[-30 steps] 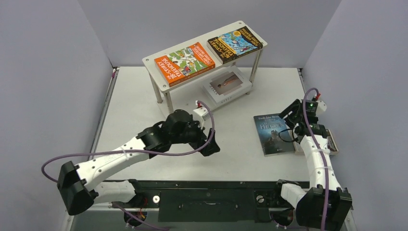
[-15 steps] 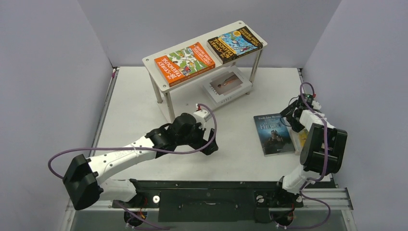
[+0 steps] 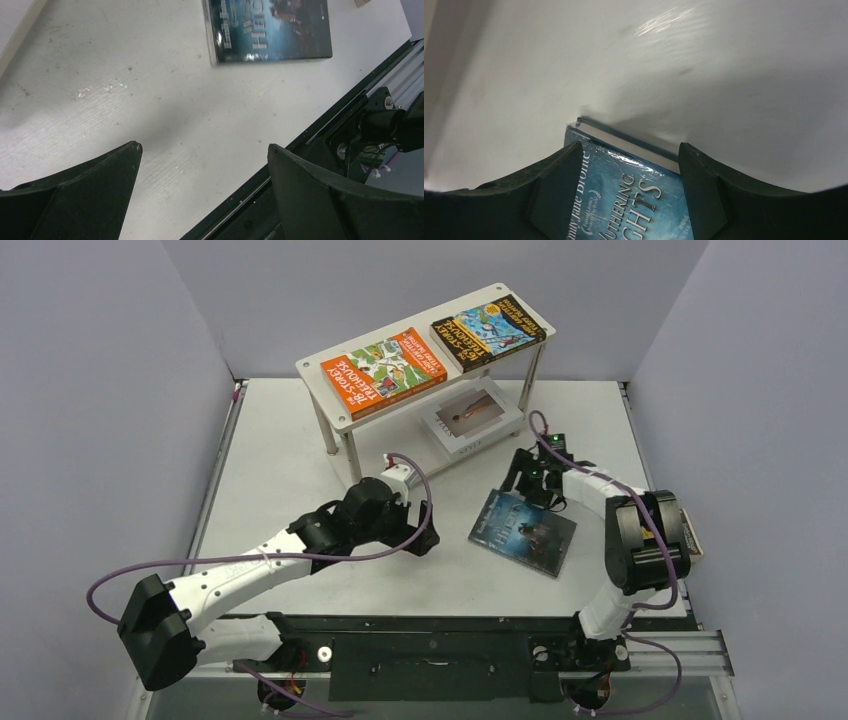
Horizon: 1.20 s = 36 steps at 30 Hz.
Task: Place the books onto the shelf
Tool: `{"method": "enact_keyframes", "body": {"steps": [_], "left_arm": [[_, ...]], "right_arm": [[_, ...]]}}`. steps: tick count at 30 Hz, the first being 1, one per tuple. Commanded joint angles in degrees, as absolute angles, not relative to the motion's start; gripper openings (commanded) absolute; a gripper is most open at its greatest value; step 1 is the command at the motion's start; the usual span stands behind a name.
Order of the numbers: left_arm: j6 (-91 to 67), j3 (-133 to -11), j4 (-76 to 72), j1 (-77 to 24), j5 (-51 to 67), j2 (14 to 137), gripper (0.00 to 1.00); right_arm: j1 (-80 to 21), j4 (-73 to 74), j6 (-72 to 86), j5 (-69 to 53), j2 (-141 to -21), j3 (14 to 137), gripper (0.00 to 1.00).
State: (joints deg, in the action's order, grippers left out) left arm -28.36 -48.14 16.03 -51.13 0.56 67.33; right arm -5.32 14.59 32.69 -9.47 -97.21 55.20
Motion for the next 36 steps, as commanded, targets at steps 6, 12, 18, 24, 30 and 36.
{"method": "enact_keyframes", "body": {"steps": [6,12,18,24,30,36], "left_arm": [[-26.8,-49.2,16.4,-49.0,3.7,65.3,0.96],[-26.5,-55.5,19.0,-50.5,9.3,73.5,0.96],[-24.1,-60.6,15.9,-53.0,10.4,81.9,0.96],[-21.2,-66.6,14.2,-53.8,11.6,90.6,0.97],[-16.8,-78.4,17.8,-53.7,12.4,101.3,0.97],[-14.6,-85.9,20.7,-52.0,14.3,109.3,0.97]], "right_arm": [[-16.2,18.7,26.1,-17.1,-83.2,49.6,0.65],[-7.3,21.1,31.7,-3.8,-66.7,40.8,0.64],[-2.3,29.9,37.4,9.3,-50.9,34.5,0.65],[-2.3,37.8,45.9,13.0,-35.9,28.7,0.66],[-6.6,39.3,55.1,8.9,-28.1,26.1,0.66],[-12.9,38.7,61.0,11.3,-33.4,23.3,0.66]]}}
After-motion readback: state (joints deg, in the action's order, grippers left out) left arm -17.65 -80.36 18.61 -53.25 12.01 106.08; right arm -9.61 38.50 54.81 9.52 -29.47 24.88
